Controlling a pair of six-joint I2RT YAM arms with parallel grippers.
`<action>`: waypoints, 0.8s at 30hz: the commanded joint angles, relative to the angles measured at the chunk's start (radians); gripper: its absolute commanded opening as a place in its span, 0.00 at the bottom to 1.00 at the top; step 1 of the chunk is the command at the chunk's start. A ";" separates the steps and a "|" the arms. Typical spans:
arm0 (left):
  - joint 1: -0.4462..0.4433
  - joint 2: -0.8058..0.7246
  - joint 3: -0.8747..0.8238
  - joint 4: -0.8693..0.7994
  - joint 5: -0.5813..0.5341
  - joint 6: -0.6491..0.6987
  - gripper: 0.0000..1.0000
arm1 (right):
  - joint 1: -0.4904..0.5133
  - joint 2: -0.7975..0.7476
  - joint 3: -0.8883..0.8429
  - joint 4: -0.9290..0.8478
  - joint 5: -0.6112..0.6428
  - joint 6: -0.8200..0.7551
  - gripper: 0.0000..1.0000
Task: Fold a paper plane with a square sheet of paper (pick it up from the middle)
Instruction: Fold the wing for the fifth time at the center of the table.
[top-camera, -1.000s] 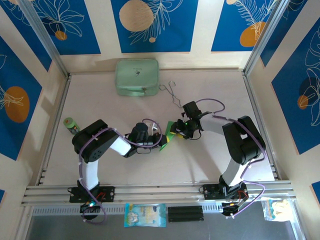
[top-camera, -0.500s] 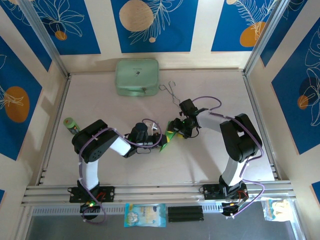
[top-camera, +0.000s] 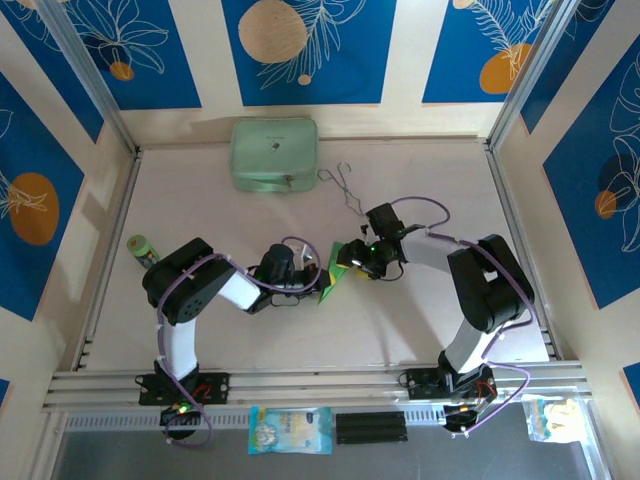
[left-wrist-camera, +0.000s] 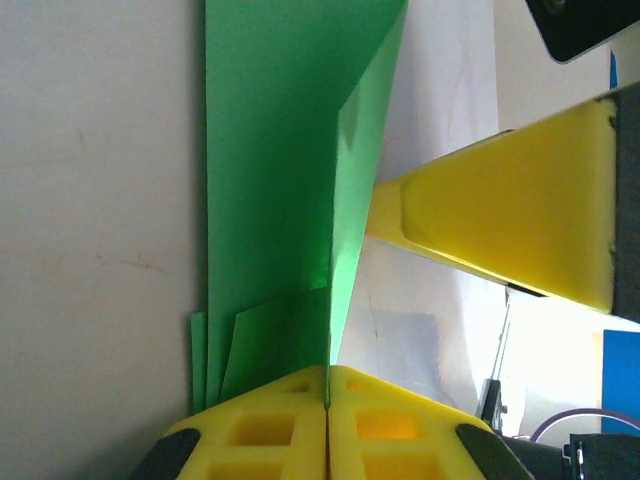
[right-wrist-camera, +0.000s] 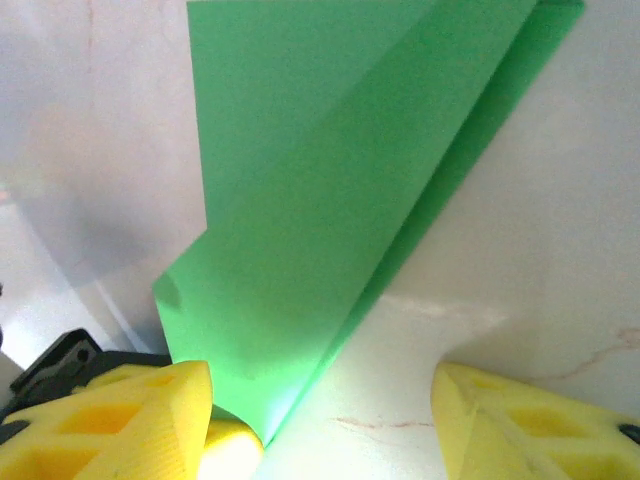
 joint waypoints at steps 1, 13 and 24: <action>0.015 0.005 -0.004 -0.055 0.024 -0.036 0.09 | -0.015 -0.020 -0.030 0.044 -0.075 -0.061 0.61; 0.020 0.036 -0.015 0.001 0.036 -0.083 0.09 | 0.048 0.088 0.064 -0.117 0.110 -0.085 0.51; 0.019 0.055 -0.018 0.023 0.040 -0.095 0.11 | 0.092 0.213 0.168 -0.211 0.181 -0.019 0.53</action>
